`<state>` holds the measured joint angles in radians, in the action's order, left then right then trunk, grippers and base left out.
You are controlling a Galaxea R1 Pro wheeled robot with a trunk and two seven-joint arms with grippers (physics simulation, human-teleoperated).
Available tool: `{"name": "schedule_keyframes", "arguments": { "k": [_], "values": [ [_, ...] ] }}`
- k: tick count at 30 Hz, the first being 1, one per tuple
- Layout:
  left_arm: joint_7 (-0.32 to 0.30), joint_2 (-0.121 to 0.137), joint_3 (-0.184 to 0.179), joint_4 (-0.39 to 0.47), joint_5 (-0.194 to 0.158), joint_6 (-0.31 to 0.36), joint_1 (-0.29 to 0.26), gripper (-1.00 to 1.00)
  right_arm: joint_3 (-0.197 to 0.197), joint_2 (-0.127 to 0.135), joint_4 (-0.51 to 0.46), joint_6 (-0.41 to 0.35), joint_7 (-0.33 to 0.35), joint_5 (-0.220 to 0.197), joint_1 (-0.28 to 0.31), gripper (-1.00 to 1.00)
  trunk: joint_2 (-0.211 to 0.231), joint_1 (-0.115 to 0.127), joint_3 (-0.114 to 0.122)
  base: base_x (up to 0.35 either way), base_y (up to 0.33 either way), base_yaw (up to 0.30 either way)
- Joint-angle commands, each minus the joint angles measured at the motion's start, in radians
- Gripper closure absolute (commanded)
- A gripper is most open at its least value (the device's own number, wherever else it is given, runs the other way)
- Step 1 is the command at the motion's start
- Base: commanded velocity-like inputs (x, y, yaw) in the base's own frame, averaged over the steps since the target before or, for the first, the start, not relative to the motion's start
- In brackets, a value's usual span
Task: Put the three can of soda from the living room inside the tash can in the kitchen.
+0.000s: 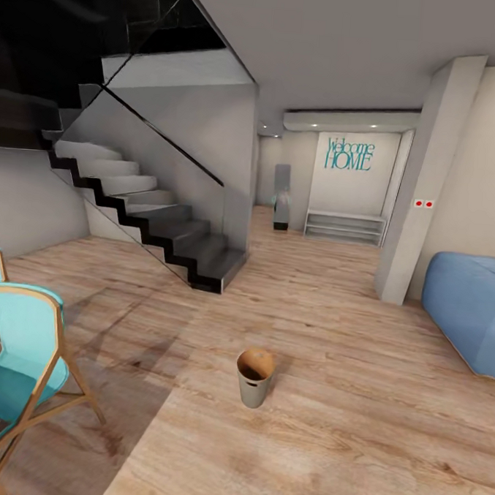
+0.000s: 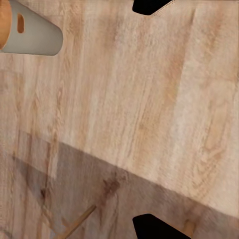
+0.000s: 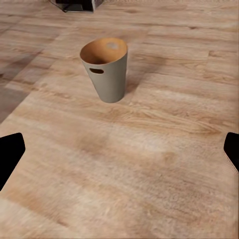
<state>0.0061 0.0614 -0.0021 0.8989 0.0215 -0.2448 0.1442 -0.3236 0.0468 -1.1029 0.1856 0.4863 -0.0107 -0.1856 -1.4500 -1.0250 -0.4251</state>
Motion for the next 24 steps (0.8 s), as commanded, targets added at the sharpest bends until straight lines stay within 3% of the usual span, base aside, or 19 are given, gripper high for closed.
{"name": "schedule_keyframes", "arguments": {
  "k": [1,24],
  "values": [
    [0.0,0.0,0.0,0.0,0.0,0.0,0.0,-1.0,0.0,0.0,0.0,0.0,0.0,0.0,0.0,-1.0,0.0,0.0,0.0,0.276,-0.166,0.0],
    [0.0,0.0,0.0,0.0,0.0,-0.001,0.0,-1.0,0.001,-0.001,0.0,0.001,-0.001,0.0,0.0,-1.0,0.0,0.0,0.0,0.276,-0.154,0.0]
  ]
}}
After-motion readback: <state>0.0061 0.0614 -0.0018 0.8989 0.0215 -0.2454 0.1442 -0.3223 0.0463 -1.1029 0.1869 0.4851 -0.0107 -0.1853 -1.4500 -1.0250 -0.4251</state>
